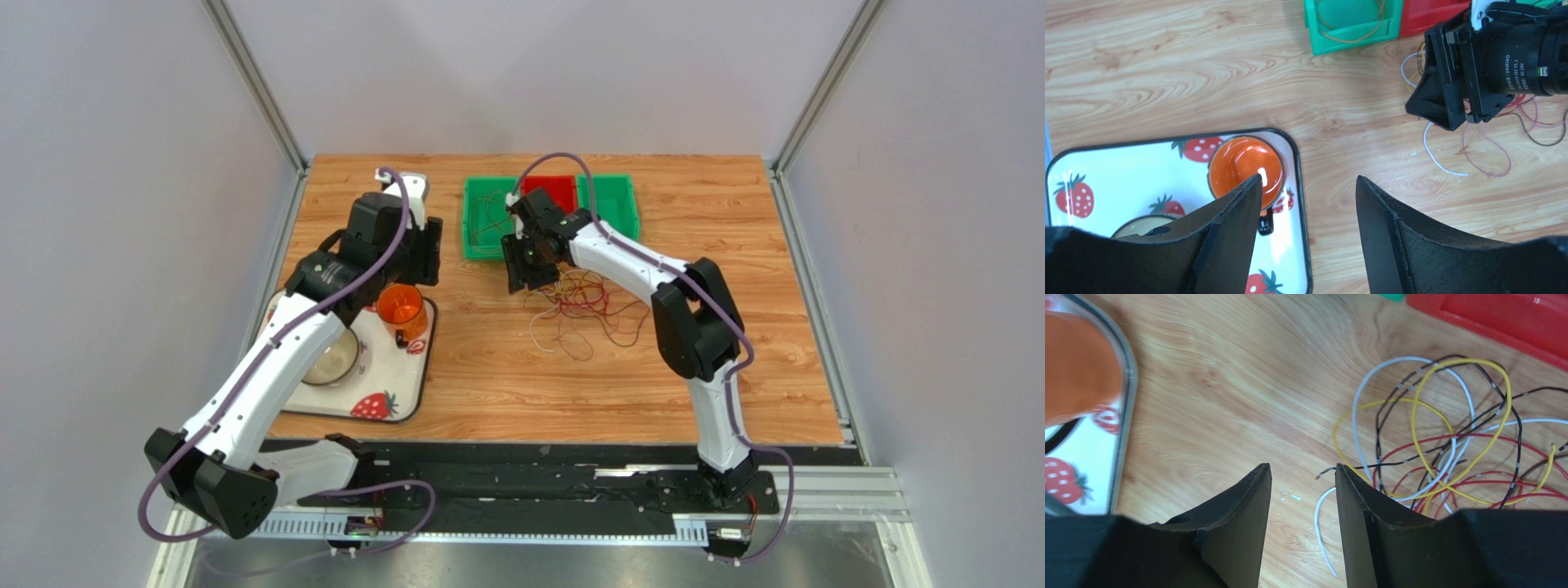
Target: Untangle the cables
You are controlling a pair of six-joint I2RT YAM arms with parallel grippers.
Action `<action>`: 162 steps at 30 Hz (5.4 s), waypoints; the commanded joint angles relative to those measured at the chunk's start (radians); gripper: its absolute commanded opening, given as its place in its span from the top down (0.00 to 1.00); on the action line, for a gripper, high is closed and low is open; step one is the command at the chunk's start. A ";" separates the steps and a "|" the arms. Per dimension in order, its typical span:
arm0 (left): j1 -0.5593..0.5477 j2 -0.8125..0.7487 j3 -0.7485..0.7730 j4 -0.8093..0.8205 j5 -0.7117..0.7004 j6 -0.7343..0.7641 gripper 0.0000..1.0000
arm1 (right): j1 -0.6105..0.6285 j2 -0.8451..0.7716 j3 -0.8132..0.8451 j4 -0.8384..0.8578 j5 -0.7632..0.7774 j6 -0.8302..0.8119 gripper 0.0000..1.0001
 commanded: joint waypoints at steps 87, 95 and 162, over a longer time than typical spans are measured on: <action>-0.294 0.228 -0.454 1.082 0.261 -0.068 0.08 | 0.021 -0.609 0.030 -0.042 0.120 -0.007 1.00; -0.306 0.481 -0.384 1.161 0.228 -0.017 0.18 | -0.029 -0.629 0.018 -0.051 0.112 -0.005 1.00; -0.348 0.037 -0.244 0.235 -0.001 -0.177 1.00 | -0.272 0.207 0.621 0.139 -0.236 0.168 1.00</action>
